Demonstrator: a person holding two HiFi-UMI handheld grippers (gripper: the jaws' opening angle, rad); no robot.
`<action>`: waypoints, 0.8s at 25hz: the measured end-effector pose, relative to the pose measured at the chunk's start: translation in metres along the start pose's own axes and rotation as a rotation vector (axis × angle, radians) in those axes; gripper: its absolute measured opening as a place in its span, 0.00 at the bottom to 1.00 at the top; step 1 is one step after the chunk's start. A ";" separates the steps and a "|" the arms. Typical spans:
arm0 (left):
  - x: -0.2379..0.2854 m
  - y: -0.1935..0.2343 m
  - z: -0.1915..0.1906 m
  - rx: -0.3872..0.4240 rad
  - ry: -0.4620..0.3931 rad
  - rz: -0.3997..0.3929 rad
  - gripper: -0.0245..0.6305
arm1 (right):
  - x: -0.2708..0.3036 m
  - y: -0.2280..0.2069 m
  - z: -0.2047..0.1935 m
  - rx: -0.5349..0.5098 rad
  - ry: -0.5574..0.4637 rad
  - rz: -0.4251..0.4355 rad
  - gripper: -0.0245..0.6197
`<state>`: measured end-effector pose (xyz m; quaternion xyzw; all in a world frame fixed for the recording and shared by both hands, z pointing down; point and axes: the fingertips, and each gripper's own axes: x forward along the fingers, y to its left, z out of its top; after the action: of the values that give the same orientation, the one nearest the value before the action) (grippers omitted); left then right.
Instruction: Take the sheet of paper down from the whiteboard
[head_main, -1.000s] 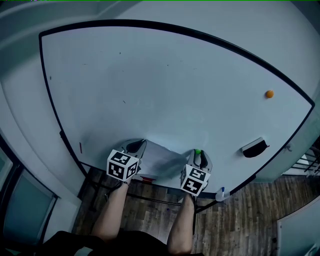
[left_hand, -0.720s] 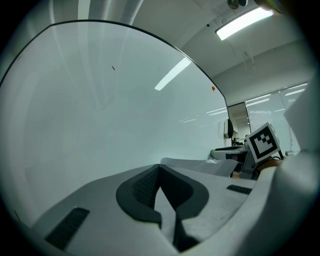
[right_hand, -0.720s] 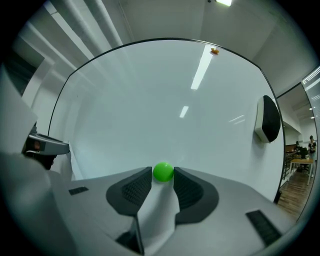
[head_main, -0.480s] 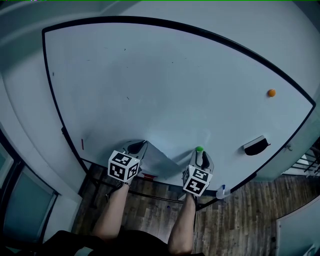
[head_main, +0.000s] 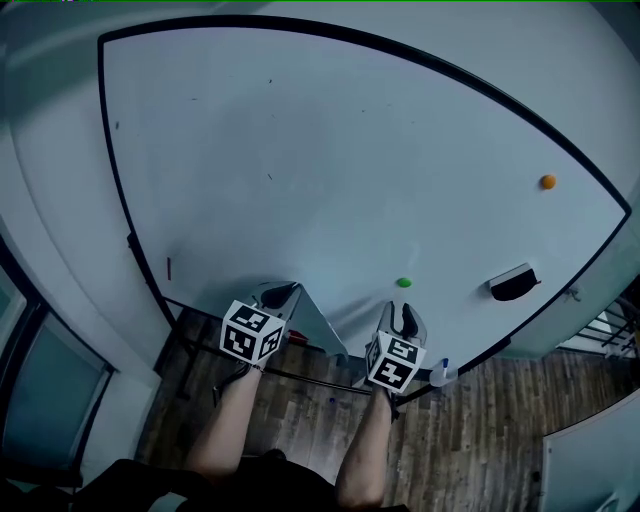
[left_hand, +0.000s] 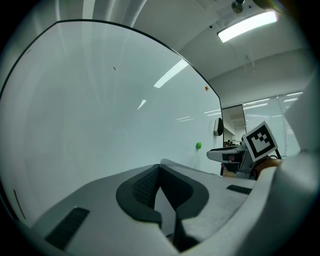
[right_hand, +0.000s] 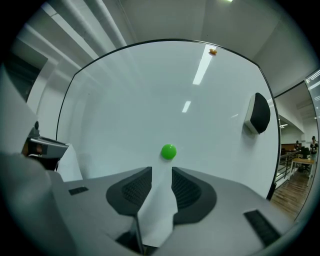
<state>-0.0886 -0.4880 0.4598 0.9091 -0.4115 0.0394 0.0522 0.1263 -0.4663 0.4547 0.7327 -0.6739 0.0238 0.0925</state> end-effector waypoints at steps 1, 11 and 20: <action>-0.003 -0.001 -0.003 -0.005 0.002 0.002 0.07 | -0.003 0.002 -0.002 -0.002 0.005 0.005 0.25; -0.039 -0.027 -0.005 -0.025 -0.011 0.004 0.07 | -0.045 0.014 -0.007 -0.024 0.025 0.059 0.15; -0.065 -0.073 -0.013 0.009 0.021 -0.035 0.07 | -0.100 0.009 -0.017 0.008 0.031 0.089 0.09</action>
<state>-0.0773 -0.3899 0.4611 0.9160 -0.3946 0.0497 0.0534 0.1096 -0.3656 0.4559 0.7017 -0.7044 0.0418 0.0989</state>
